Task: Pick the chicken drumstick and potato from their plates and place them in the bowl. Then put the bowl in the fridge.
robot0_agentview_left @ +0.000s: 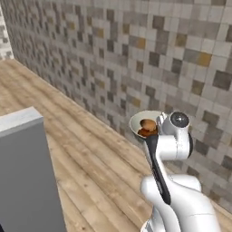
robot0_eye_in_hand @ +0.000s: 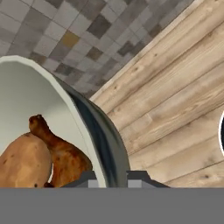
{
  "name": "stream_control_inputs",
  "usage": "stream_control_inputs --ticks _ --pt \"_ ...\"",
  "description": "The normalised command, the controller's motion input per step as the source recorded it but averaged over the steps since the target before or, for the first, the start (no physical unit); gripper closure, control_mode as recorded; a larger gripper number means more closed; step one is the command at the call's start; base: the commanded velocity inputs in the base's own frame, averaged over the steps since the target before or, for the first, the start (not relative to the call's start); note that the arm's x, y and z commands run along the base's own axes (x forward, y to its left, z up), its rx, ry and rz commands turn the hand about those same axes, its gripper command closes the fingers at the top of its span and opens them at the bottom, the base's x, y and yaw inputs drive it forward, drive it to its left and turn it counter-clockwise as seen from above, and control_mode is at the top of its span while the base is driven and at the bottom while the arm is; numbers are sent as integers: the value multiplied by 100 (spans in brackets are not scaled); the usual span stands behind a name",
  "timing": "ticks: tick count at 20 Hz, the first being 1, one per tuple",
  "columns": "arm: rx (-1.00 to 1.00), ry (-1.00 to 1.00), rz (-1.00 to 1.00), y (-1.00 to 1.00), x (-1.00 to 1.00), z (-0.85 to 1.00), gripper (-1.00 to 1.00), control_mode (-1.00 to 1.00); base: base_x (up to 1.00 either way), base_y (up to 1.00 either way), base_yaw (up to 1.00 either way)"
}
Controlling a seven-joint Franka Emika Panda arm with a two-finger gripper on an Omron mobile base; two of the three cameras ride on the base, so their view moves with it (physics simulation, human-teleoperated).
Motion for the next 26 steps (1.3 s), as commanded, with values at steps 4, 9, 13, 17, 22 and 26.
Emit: stream_control_inputs --ticks 4,9,13,17,22,26 --pt "0 0 0 0 0 0 100 100 88 1 35" --pt "0 0 0 0 0 0 100 100 94 3 27" --pt "0 0 0 0 0 0 100 100 94 0 21" --pt "0 0 0 0 0 0 100 100 94 0 16" --pt "0 0 0 0 0 0 100 100 94 0 13" --pt "0 0 0 0 0 0 100 100 94 0 15"
